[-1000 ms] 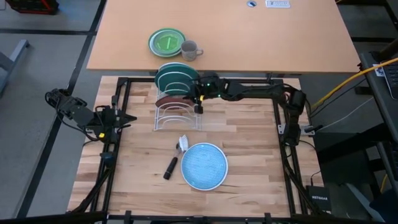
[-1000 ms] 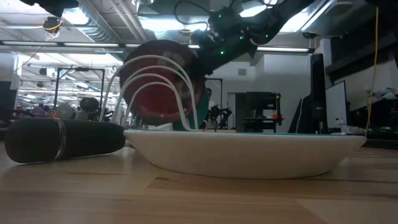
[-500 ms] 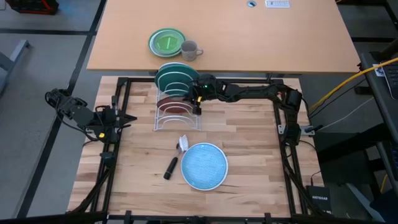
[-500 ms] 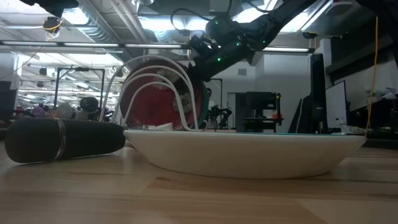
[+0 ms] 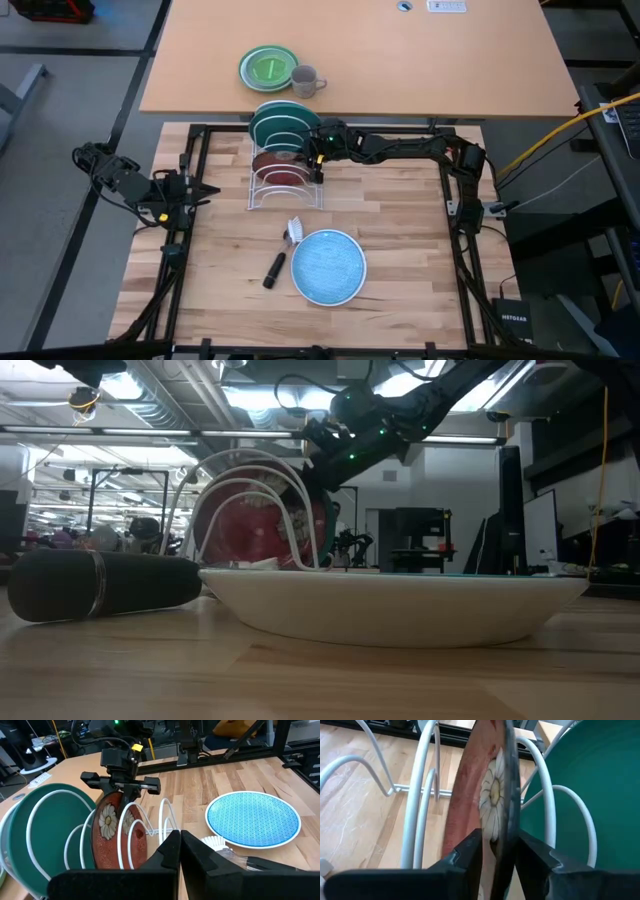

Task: Sort dishes
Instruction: Put the red plate into the white dish rack

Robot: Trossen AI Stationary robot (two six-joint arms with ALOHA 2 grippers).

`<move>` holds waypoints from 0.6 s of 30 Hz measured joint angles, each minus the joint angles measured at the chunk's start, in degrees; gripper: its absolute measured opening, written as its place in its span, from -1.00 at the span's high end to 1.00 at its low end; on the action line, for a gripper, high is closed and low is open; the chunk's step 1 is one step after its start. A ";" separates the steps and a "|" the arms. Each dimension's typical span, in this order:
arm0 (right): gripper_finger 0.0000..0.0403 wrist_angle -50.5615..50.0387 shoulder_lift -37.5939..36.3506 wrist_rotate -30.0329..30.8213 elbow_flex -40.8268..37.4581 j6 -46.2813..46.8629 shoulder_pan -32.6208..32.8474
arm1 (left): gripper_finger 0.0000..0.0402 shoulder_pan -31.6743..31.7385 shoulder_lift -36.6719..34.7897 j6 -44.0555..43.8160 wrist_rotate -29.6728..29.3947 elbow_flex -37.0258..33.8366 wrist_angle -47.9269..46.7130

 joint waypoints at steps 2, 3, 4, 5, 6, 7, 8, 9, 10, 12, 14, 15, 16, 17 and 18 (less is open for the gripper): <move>0.46 -0.06 0.00 0.02 -0.02 -0.02 0.00 | 0.99 0.00 0.00 0.00 0.00 0.00 0.00; 0.46 -0.06 0.00 -0.02 -0.02 -0.04 0.00 | 0.99 0.00 0.00 0.00 0.00 0.00 0.00; 0.46 -0.08 0.00 0.05 -0.02 -0.02 0.02 | 0.99 -0.02 0.00 0.00 0.00 0.00 0.00; 0.46 -0.06 0.00 0.04 -0.04 -0.04 0.02 | 0.99 -0.01 0.00 0.00 0.01 0.00 0.02; 0.46 -0.08 0.00 0.03 -0.04 -0.04 0.02 | 0.99 0.00 0.00 0.00 0.01 0.00 0.01; 0.46 -0.07 0.00 0.03 -0.04 -0.04 0.02 | 0.99 -0.02 0.00 0.00 0.02 0.00 0.00; 0.46 -0.07 0.00 0.04 -0.06 -0.04 0.02 | 0.99 0.00 0.00 0.00 0.01 0.00 0.00; 0.46 -0.08 0.00 0.02 -0.06 -0.04 0.02 | 0.99 -0.02 0.00 0.00 0.02 0.00 0.02; 0.46 -0.08 0.00 0.02 -0.06 -0.04 0.02 | 0.99 0.00 0.00 0.00 0.02 0.00 0.01; 0.46 -0.08 0.00 0.02 -0.06 -0.04 0.02 | 0.99 -0.02 0.00 0.00 0.02 0.00 0.02; 0.46 -0.62 0.01 0.06 0.22 -0.04 0.00 | 0.99 -0.01 0.00 0.00 0.02 0.00 0.00; 0.46 -1.05 0.05 0.04 0.62 -0.02 0.00 | 0.99 -0.01 0.00 0.00 0.02 0.00 0.01; 0.46 -1.35 0.10 0.04 1.03 -0.02 0.01 | 0.99 0.00 0.00 0.01 0.02 0.00 0.00; 0.46 -1.63 0.16 -0.02 1.61 -0.02 0.02 | 0.99 -0.01 0.00 0.00 0.02 0.00 0.02; 0.46 -1.85 0.20 -0.17 2.36 -0.02 0.02 | 0.99 0.00 0.00 0.00 0.02 0.00 0.02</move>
